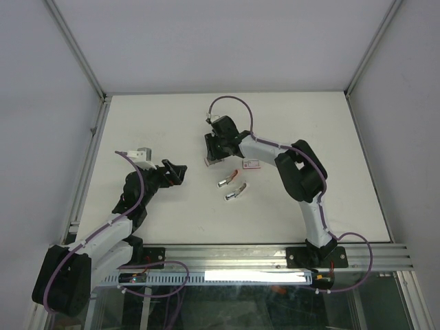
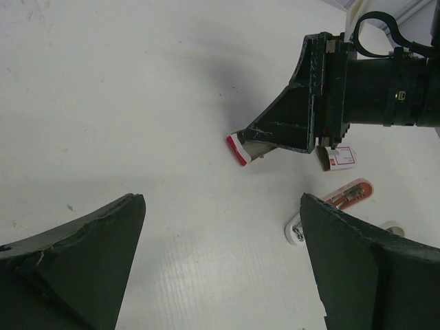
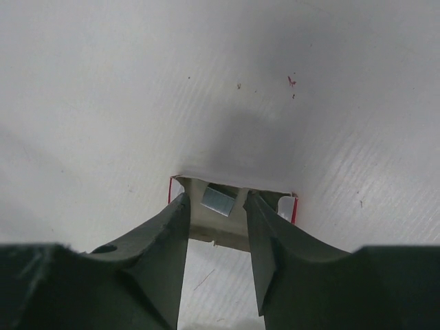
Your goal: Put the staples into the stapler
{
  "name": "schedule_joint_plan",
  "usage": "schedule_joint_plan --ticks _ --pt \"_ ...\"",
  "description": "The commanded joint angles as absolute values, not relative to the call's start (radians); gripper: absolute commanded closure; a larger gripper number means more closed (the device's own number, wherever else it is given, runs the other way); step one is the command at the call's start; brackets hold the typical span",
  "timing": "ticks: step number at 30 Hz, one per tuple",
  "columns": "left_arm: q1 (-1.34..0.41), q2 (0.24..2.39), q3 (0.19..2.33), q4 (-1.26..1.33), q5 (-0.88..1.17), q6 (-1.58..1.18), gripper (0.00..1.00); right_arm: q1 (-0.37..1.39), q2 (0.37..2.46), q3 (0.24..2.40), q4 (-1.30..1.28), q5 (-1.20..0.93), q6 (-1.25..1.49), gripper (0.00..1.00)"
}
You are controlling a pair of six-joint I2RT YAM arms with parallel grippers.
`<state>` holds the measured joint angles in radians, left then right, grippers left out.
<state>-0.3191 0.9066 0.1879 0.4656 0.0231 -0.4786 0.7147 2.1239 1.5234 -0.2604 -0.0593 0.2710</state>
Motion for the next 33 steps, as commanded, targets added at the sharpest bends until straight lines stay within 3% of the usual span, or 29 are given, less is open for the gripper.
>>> schedule_joint_plan --ticks 1,14,33 --pt "-0.314 0.912 0.207 0.54 0.037 -0.458 0.01 0.729 2.136 1.576 -0.252 -0.015 0.291 0.6" --pt "-0.313 0.915 0.209 0.539 0.036 -0.454 0.01 0.75 2.161 1.594 -0.287 0.032 0.331 0.67" --pt "-0.313 0.915 0.209 0.537 0.039 -0.451 0.01 0.793 2.104 1.58 -0.308 0.034 0.33 0.67"
